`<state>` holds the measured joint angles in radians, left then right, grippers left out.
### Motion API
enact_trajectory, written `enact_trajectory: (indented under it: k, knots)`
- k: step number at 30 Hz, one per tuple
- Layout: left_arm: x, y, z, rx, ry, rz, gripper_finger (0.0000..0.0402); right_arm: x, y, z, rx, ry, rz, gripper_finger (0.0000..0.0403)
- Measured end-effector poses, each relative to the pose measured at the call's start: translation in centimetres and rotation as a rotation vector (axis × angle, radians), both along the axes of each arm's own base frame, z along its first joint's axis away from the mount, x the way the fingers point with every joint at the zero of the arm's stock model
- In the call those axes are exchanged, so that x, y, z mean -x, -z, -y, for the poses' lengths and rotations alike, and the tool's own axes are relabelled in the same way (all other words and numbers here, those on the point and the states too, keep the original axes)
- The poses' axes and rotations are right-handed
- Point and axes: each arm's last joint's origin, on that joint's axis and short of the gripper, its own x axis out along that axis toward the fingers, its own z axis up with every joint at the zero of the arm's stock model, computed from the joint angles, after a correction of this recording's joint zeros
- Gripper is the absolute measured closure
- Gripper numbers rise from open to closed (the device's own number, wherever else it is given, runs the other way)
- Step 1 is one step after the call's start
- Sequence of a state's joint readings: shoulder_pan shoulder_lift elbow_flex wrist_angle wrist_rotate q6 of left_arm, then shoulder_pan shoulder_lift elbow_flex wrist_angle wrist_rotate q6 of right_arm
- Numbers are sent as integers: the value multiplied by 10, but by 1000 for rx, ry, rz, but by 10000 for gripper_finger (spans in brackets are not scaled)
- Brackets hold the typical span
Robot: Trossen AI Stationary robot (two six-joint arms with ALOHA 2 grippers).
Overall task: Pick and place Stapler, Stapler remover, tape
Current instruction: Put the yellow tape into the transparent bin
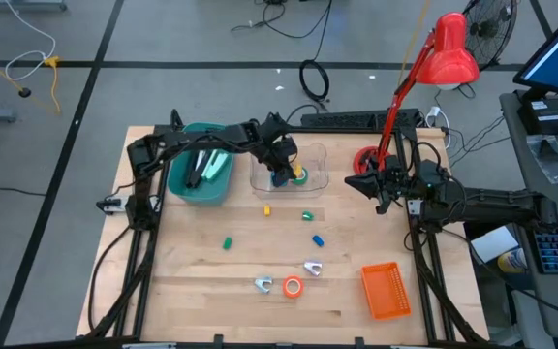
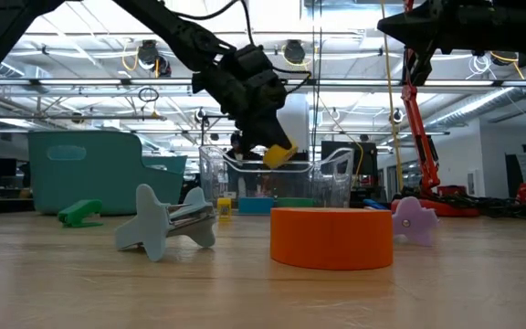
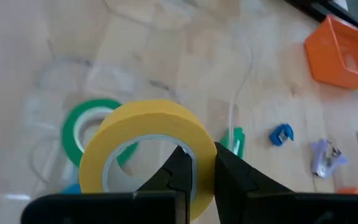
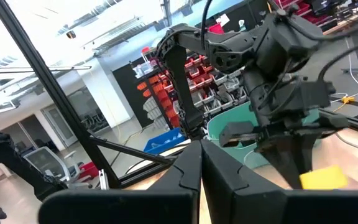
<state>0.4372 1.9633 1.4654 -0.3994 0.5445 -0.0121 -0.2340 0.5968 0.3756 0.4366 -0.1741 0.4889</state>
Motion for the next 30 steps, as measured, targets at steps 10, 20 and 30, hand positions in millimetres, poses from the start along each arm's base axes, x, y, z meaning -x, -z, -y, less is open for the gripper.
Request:
enact_trajectory:
  k: [10, 20, 30]
  knots:
    - [-2, 17, 2, -65, 8, -82, 366, 0, 0, 1, -6, 23, 1, 399]
    - [-1, 35, 1, -122, 11, -174, 366, 0, 0, 1, -24, 21, 2, 399]
    - [0, 36, -1, -146, -3, -194, 366, 0, 0, 1, -26, 21, 2, 399]
